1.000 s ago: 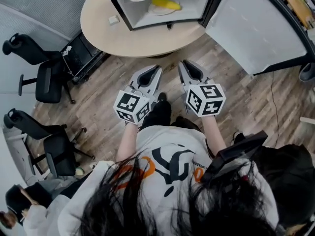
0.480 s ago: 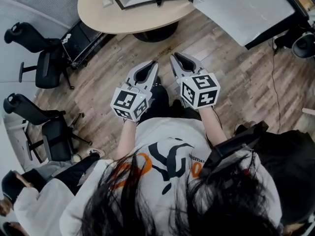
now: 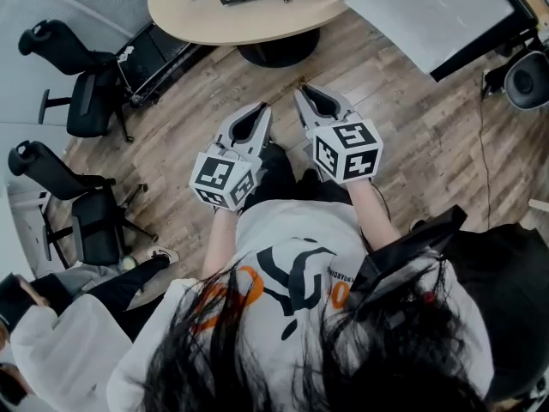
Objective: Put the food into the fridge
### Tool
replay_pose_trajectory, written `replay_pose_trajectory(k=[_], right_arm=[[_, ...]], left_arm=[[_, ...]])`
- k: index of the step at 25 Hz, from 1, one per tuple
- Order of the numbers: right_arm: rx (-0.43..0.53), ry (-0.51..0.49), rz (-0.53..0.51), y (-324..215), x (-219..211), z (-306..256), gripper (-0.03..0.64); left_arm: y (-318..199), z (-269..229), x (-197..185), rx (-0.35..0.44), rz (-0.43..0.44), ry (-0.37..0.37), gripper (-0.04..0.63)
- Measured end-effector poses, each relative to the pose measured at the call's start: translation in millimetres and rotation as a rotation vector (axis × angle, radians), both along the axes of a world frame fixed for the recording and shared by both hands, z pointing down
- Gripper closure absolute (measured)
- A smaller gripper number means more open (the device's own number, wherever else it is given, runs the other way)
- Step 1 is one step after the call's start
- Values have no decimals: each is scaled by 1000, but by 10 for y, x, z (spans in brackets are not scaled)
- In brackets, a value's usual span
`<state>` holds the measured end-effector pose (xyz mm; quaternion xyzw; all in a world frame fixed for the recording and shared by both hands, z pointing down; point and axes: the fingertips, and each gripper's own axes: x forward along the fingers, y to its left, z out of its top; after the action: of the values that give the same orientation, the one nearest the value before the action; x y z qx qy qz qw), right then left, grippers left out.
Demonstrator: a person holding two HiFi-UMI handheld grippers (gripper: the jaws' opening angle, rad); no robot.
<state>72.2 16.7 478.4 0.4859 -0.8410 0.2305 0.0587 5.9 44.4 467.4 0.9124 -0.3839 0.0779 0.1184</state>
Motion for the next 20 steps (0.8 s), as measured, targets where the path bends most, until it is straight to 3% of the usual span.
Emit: replay_pose_trajectory(k=[8, 20], right_arm=[[1, 12, -69, 81, -224, 1, 555], [3, 28, -75, 3, -219, -1, 555]], left_arm=[[76, -31, -211, 7, -54, -1, 583], [-2, -84, -201, 29, -49, 6, 583]])
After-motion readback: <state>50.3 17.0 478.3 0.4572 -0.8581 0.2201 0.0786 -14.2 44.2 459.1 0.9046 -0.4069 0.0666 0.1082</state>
